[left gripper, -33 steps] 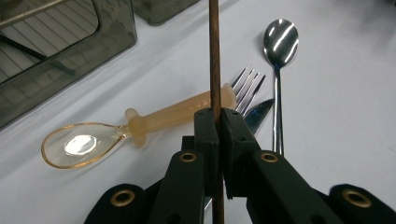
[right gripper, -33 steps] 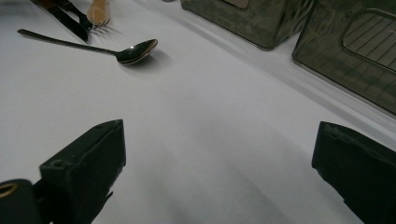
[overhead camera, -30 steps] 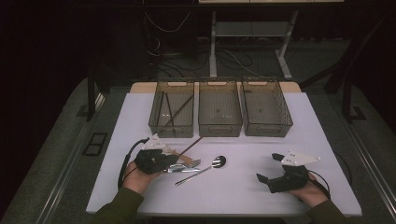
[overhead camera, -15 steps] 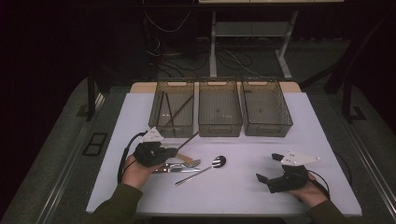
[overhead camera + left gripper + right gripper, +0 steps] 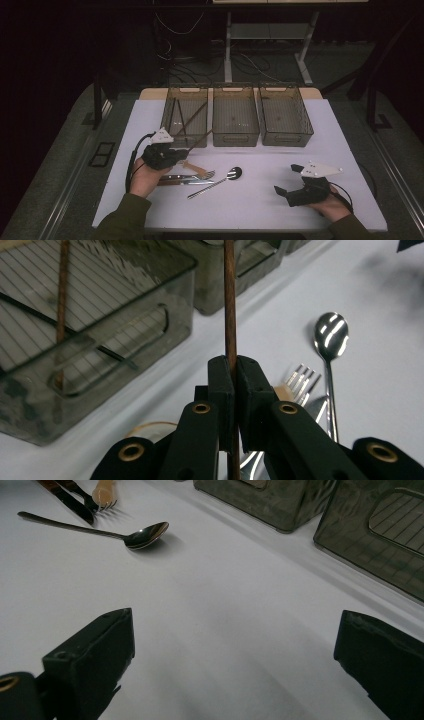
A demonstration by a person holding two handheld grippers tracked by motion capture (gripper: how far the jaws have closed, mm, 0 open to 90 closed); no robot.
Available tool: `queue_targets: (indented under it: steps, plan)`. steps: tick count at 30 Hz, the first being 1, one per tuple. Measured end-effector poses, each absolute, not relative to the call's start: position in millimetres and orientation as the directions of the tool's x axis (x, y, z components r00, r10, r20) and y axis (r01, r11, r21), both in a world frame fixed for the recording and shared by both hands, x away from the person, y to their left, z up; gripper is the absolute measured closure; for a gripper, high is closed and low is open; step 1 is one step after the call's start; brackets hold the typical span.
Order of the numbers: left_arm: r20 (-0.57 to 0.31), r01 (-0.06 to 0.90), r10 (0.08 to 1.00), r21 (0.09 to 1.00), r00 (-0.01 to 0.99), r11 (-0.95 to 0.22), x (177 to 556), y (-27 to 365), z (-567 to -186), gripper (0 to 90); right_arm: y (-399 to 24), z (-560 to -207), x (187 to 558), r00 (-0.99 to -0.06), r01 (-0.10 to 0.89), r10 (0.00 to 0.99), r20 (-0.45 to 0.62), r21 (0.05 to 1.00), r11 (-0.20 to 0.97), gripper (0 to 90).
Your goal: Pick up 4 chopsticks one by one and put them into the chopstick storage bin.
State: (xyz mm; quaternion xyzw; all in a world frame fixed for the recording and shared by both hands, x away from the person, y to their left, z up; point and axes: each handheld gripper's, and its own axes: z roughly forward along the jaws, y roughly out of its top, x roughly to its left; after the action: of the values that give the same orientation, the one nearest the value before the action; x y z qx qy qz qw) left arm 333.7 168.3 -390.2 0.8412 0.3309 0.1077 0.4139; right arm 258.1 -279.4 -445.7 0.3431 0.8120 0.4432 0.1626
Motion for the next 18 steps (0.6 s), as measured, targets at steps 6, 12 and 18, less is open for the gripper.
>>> queue_targets:
  steps: [6, 12, 18]
  plan:
    - [-0.090, 0.463, 0.655, 0.779, 0.750, -0.423, 347, 168, -385, 85.4, -280, -445, 258, -0.709, 0.417, 0.704, 0.044, 0.832, 0.368, 3.1]
    - [-0.093, 0.453, 0.664, 0.799, 0.742, -0.394, 362, 167, -380, 85.4, -281, -445, 257, -0.707, 0.416, 0.706, 0.045, 0.833, 0.364, 3.1]
    - [-0.094, 0.456, 0.675, 0.803, 0.732, -0.384, 377, 166, -372, 85.4, -282, -445, 257, -0.705, 0.415, 0.707, 0.046, 0.835, 0.360, 3.1]
